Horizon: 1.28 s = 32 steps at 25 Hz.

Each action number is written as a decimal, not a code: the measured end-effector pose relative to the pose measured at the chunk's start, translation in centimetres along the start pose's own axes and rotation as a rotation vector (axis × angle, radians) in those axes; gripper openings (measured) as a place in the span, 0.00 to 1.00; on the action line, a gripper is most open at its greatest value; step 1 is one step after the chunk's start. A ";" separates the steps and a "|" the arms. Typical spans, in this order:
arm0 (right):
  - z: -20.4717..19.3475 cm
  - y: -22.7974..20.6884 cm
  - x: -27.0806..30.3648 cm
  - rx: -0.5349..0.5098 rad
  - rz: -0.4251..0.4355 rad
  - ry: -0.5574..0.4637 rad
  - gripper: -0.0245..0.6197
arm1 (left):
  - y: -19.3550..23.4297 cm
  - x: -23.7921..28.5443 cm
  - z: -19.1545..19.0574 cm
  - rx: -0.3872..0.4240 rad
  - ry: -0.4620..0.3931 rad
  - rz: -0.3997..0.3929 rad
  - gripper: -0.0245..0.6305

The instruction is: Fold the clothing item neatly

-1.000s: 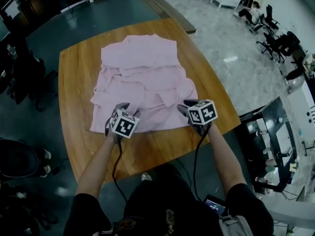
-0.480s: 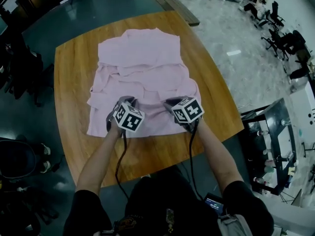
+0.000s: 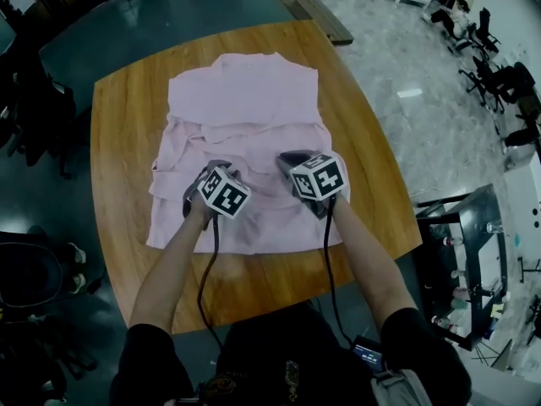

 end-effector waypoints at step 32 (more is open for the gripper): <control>-2.6 -3.4 1.3 -0.198 -0.290 0.249 0.06 | 5.9 -7.3 -5.5 -0.292 -0.146 -0.016 0.32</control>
Point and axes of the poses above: the fingertips, and each gripper's own axes: x forward along the fingers, y to its left, z out of its top, the point moved 2 cm from there along -x, backward along the fingers, and after that the axes turned 12 degrees about y, right-handed, at the moved point
